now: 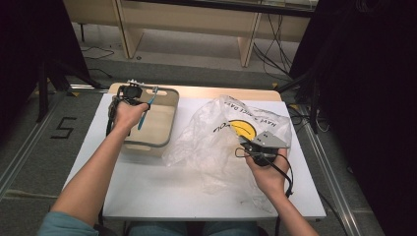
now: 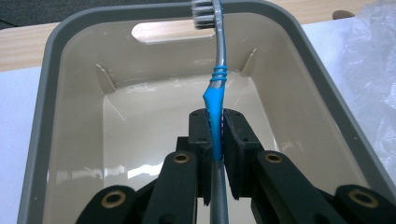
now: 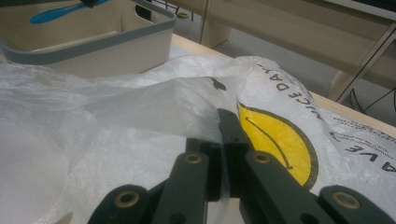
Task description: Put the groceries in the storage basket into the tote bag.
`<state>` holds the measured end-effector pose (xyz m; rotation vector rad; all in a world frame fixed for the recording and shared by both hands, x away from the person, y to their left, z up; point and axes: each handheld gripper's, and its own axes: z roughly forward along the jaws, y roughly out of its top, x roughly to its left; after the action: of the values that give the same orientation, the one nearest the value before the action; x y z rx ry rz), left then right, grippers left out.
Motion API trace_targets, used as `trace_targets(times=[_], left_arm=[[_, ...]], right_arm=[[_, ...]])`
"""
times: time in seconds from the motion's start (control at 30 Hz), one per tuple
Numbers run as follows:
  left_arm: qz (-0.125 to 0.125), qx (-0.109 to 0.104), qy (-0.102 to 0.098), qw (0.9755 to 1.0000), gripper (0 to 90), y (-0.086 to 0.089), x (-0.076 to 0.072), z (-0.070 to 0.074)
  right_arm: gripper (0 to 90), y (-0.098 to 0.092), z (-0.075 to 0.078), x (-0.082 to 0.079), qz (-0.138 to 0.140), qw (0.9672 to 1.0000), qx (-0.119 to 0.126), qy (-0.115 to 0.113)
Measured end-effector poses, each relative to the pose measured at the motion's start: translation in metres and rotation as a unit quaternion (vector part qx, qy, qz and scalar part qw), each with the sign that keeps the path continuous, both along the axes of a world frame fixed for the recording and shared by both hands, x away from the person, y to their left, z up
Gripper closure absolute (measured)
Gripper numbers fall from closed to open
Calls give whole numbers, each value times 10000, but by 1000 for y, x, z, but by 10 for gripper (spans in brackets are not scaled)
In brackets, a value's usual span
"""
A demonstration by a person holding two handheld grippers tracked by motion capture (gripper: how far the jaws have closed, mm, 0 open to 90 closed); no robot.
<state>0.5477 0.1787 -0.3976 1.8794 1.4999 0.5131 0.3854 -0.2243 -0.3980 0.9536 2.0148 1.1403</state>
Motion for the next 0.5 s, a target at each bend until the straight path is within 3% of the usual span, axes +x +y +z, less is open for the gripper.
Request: trace_targets(times=[0.5], left_arm=[[-272,-135,-113,9995,817,-1,-14,12]], right_arm=[[900,0,0,0,5,10000,-7,8]])
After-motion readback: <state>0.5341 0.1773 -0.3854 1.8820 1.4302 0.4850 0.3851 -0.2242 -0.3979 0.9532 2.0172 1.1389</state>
